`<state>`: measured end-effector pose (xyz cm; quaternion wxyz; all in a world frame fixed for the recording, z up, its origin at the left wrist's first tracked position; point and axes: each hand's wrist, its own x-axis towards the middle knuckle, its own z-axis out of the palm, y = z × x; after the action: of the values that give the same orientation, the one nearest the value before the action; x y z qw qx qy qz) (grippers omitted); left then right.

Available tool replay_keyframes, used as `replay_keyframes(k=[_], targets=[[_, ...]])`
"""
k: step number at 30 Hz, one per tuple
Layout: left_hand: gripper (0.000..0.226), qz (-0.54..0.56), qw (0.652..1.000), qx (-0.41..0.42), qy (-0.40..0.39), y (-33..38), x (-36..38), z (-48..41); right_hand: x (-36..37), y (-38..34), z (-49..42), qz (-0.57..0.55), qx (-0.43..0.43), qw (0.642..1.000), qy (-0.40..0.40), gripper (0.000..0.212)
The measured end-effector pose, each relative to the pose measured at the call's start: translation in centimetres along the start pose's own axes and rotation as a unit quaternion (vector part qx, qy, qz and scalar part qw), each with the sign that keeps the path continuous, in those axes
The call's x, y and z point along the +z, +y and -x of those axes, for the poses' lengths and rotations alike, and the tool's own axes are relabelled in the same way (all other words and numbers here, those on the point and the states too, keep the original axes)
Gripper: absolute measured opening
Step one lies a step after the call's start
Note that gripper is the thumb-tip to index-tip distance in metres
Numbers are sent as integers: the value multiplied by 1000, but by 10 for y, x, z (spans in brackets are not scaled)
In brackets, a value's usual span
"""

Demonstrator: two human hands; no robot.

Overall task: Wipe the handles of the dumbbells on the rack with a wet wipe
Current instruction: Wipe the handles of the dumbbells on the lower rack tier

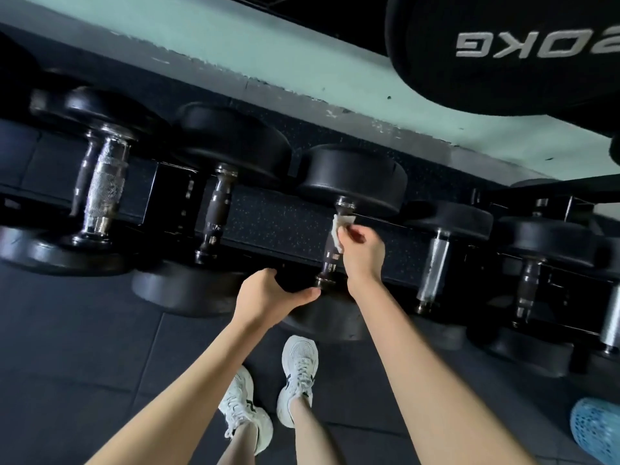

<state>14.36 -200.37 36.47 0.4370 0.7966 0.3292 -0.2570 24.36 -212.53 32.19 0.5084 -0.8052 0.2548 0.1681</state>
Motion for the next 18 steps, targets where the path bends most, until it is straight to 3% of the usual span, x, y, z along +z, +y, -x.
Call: replay_keyframes(k=[4, 6, 11, 14, 17, 18], targets=[[40, 5, 1000, -10, -5, 2, -2, -1, 9, 6, -9, 23, -1, 1000, -6, 13], [33, 38, 999, -12, 11, 2, -1, 2, 16, 9, -9, 74, -42, 996, 26, 21], [67, 62, 998, -9, 21, -2, 4, 2, 37, -5, -10, 168, -103, 970, 144, 30], [61, 57, 998, -5, 23, -5, 4, 1, 42, -11, -12, 106, -57, 978, 169, 28], [33, 60, 998, -13, 11, -3, 0, -1, 36, -10, -22, -73, 29, 991, 106, 21], [35, 59, 998, -17, 6, -4, 0, -2, 31, -10, -25, -113, 53, 989, 79, 17]])
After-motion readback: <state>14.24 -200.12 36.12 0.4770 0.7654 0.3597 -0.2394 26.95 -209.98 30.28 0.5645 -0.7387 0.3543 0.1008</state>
